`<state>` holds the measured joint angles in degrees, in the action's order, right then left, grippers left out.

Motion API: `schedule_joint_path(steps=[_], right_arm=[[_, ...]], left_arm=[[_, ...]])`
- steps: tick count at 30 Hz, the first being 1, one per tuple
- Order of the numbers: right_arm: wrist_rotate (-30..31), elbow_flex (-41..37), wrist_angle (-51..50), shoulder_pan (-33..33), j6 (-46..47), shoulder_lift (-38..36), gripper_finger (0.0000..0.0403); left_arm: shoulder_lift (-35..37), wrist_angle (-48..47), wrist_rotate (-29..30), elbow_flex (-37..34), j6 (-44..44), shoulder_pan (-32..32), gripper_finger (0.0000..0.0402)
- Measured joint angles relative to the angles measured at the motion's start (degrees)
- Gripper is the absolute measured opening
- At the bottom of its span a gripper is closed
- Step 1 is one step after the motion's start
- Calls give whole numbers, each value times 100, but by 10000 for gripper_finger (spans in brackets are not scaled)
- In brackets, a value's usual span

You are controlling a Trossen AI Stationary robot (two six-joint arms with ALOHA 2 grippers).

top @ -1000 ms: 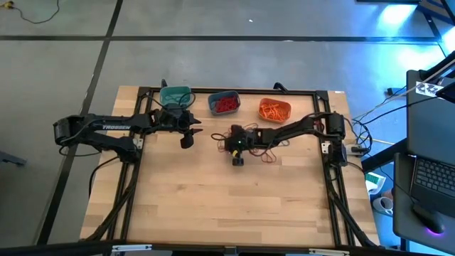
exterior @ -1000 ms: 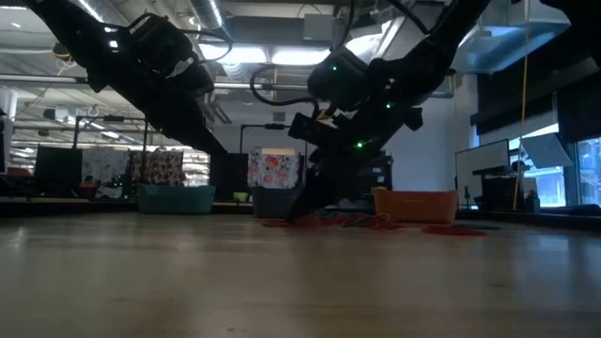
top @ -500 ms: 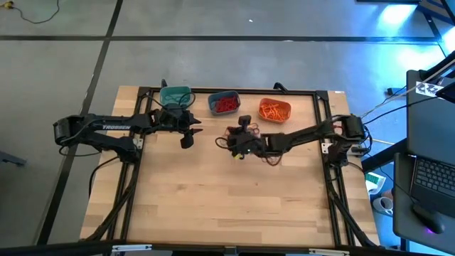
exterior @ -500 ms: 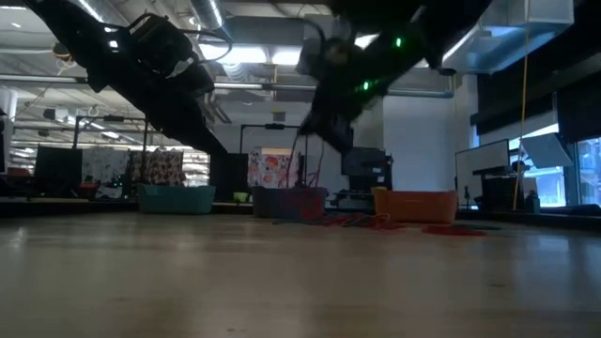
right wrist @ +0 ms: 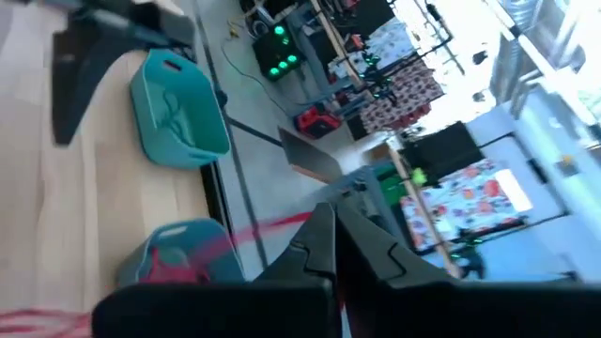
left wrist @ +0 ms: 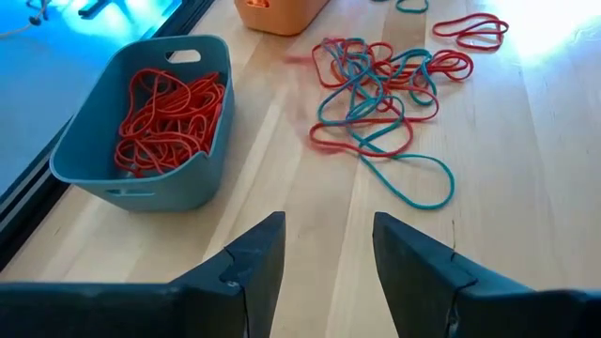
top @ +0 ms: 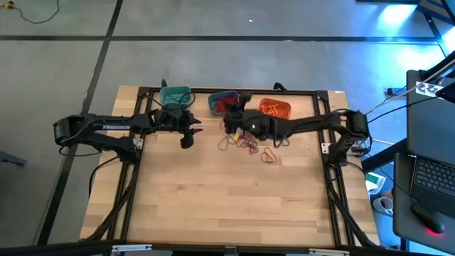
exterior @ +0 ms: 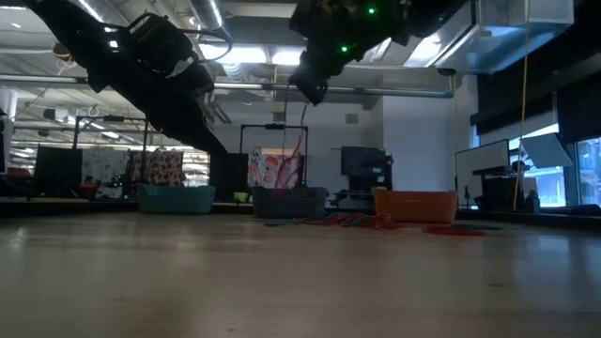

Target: Sort rubber bands into baskets

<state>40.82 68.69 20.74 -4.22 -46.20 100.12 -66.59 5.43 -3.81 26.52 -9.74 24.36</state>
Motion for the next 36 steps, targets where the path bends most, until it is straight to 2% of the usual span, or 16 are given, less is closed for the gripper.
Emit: schedule_joint_path(steps=[6,12,20,23,26,30,36], right_arm=[[-898,335,-251,-609,680,0,5],[-1516,393,-283,-1268,1196,13,5],[-2624,393,-1031,-2010,3084,24,5],[-2845,393,-1212,-2150,3426,76,14],[-3026,393,-1304,-2185,3678,195,43],[-3423,393,-1508,-2168,3852,391,108],[-3201,389,-2709,-1978,3857,209,191]], left_arm=[[0,0,0,0,-13,0,160],[0,-2,0,0,-13,0,160],[0,-1,0,0,-72,0,160],[0,-1,0,0,-73,0,160],[0,-2,0,0,-72,0,160],[0,-2,0,0,-72,0,160],[0,-45,0,0,-68,0,160]])
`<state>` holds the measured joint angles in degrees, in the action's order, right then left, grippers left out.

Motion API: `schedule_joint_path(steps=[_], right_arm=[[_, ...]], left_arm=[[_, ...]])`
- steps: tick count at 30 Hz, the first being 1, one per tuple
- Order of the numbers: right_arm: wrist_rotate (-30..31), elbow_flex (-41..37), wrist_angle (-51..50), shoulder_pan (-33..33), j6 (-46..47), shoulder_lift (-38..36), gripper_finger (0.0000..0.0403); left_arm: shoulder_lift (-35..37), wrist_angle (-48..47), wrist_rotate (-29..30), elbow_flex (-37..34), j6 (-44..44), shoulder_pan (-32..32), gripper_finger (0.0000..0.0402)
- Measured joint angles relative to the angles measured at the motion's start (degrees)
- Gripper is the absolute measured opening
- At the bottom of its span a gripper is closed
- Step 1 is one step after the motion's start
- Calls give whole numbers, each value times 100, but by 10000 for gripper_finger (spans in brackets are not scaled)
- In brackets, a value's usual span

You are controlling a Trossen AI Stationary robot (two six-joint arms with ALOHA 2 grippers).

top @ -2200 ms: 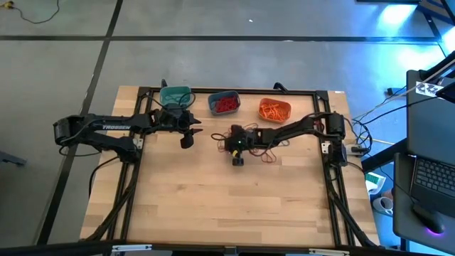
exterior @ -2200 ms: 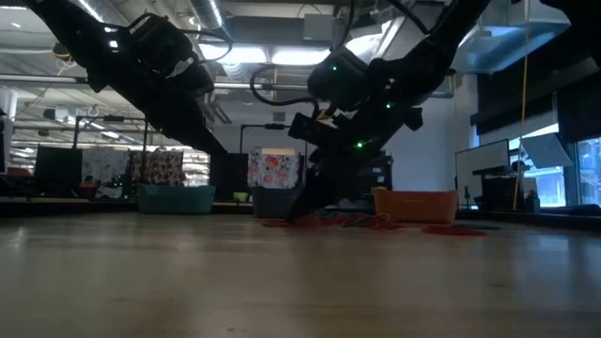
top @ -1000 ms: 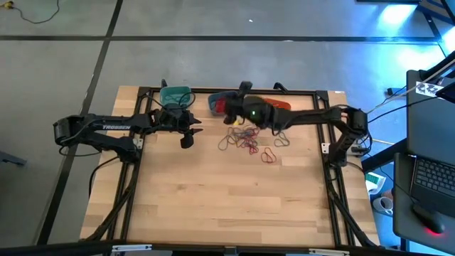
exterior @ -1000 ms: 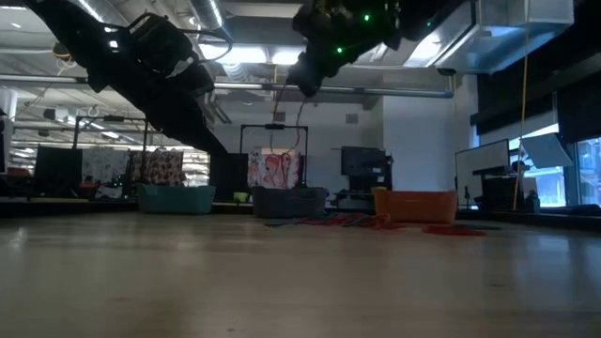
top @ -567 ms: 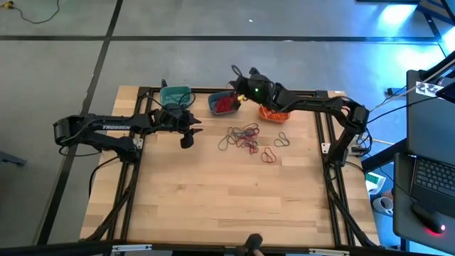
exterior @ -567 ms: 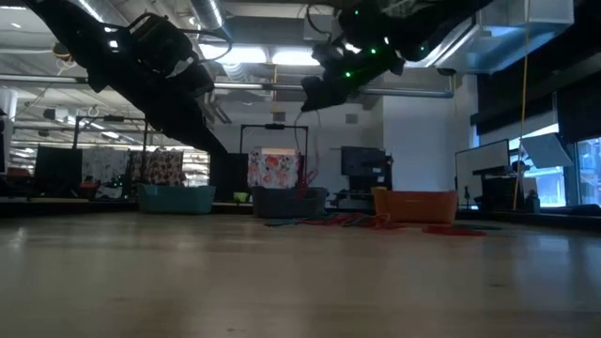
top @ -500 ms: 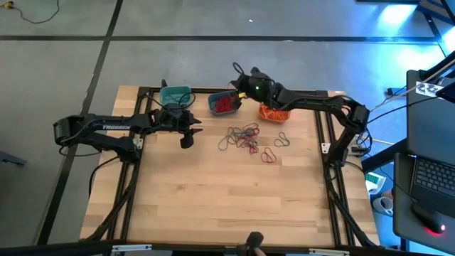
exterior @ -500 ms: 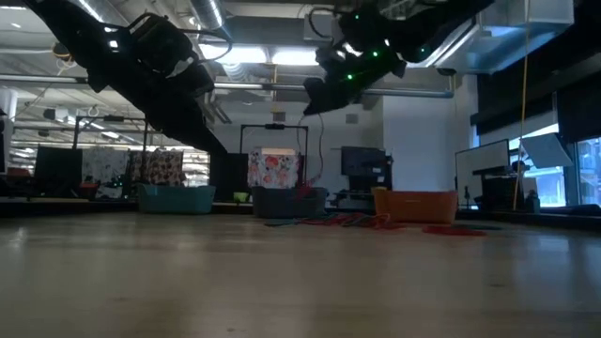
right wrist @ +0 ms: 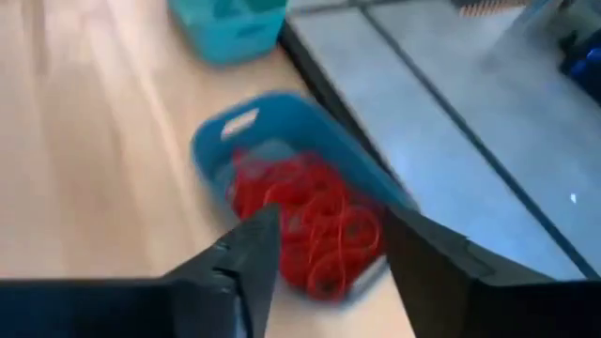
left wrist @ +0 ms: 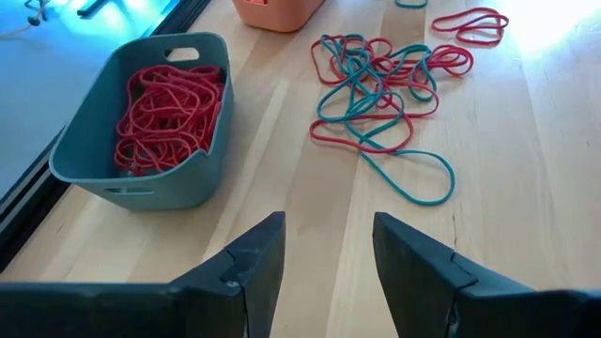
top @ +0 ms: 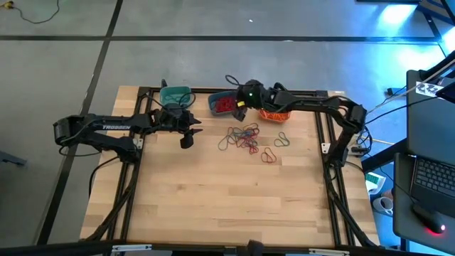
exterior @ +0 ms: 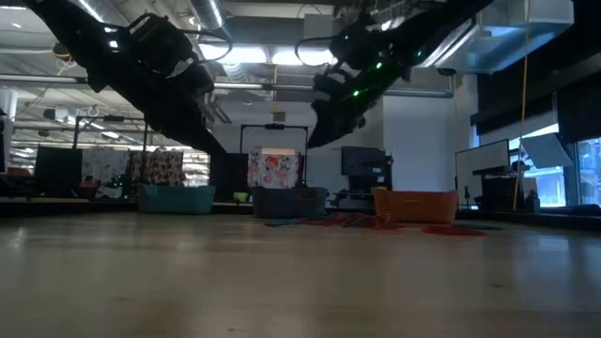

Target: Sort rubber bands into baskets

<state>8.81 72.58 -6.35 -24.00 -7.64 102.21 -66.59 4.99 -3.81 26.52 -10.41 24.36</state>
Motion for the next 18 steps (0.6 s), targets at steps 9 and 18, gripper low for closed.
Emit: schedule_joint_path(steps=[9,18], right_arm=[[-995,2,-1879,925,11,-240,220],[-727,-337,-2020,1803,8,227,221]], left_arm=[[0,20,0,0,46,0,160],[0,18,0,0,90,0,160]])
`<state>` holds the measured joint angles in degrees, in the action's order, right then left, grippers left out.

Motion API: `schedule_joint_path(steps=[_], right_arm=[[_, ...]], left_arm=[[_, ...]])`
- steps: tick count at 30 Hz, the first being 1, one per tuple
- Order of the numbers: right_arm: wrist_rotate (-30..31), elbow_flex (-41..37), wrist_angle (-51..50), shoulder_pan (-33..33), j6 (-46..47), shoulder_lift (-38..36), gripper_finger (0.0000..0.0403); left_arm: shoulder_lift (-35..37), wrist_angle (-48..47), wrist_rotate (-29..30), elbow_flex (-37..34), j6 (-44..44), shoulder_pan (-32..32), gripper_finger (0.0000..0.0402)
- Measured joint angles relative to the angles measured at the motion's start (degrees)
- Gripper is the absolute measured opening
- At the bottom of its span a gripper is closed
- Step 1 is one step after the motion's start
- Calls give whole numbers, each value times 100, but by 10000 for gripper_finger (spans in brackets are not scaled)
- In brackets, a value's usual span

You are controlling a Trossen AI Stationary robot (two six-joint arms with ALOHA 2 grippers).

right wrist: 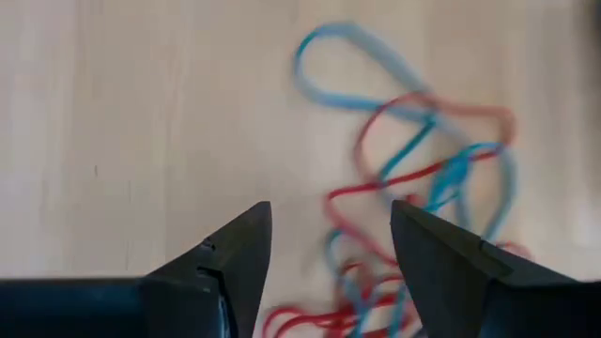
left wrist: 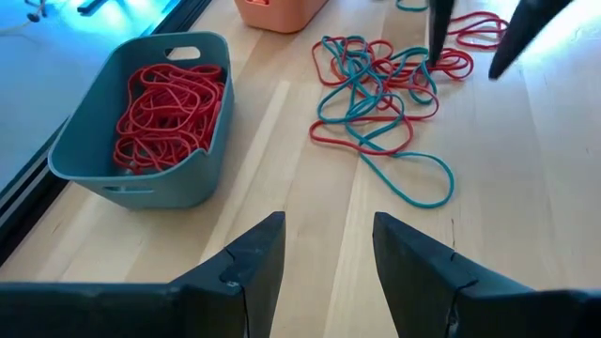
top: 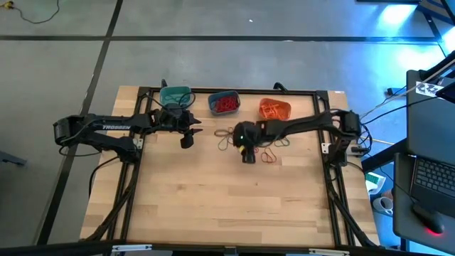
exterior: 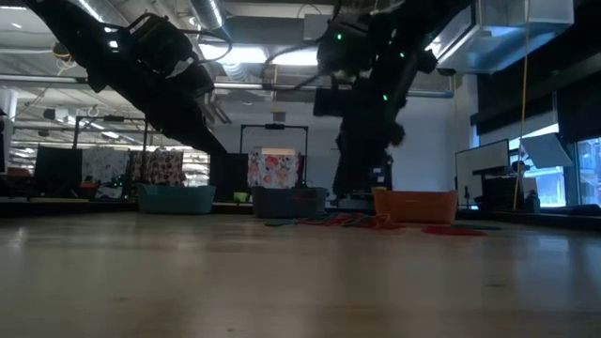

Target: Sort rubber bands into baskets

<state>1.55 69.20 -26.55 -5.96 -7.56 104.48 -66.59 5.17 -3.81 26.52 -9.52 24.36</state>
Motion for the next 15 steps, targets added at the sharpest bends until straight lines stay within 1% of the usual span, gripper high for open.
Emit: schedule_joint_path(steps=[4,7,9,11,15], right_arm=[[353,-73,2,156,-3,262,221],[420,-76,104,151,-87,518,221],[627,-74,305,146,-191,672,221],[1004,-64,537,160,-339,763,220],[1319,-65,775,160,-589,834,201]], left_arm=[[0,6,0,0,0,0,160],[0,7,0,0,2,0,160],[0,20,0,0,2,0,160],[0,25,0,0,0,0,160],[0,20,0,0,-2,0,159]])
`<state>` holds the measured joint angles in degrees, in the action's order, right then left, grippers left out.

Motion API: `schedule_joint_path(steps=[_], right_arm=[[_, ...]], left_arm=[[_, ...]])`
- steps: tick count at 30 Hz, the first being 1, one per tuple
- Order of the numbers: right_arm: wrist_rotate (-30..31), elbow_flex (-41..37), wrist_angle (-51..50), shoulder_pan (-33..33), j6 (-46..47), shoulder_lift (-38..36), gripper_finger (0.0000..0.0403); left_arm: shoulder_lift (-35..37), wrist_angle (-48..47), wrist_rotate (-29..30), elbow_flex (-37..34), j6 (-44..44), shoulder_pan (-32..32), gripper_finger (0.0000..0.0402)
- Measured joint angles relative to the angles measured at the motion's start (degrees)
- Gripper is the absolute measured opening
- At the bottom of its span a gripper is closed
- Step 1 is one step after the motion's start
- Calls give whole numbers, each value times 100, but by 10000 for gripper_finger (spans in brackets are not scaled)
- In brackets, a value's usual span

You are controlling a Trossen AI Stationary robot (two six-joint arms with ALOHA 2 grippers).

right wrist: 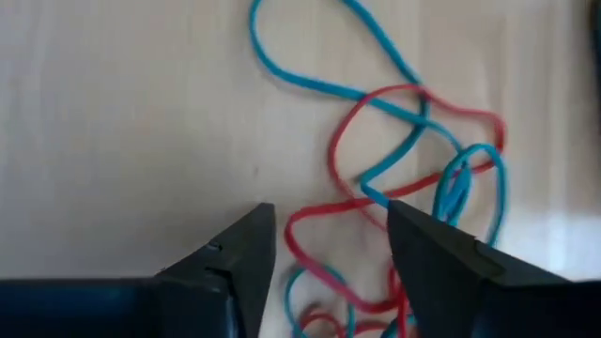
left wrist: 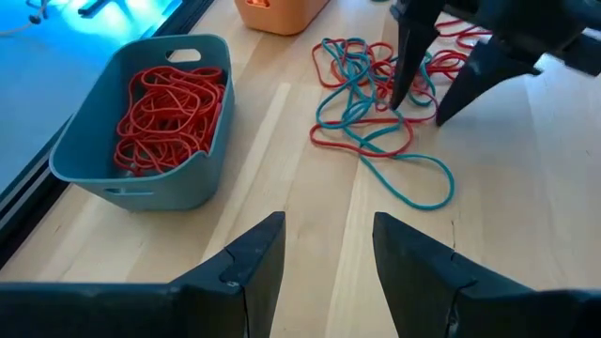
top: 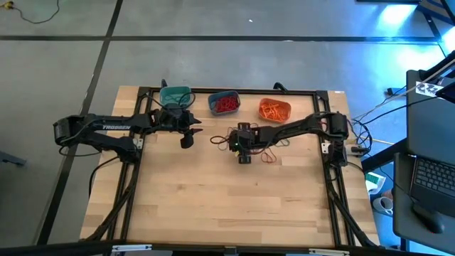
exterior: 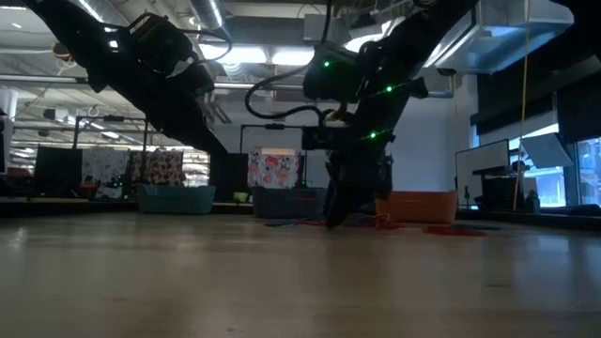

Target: Sort rubber bands into baskets

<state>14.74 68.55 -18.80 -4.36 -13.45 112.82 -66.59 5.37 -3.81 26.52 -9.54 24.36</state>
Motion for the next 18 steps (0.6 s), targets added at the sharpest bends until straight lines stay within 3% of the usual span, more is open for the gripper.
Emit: schedule_joint_path(steps=[6,12,14,18], right_arm=[[4,-4,84,-124,-7,32,129],[-585,13,-62,-509,219,69,69],[-919,12,-78,-617,360,67,51],[-2217,7,-94,-820,397,67,9]], left_arm=[[0,0,-1,0,0,0,159],[0,-14,-2,0,4,0,159],[0,-1,-1,0,4,0,159],[0,-1,0,0,7,0,159]])
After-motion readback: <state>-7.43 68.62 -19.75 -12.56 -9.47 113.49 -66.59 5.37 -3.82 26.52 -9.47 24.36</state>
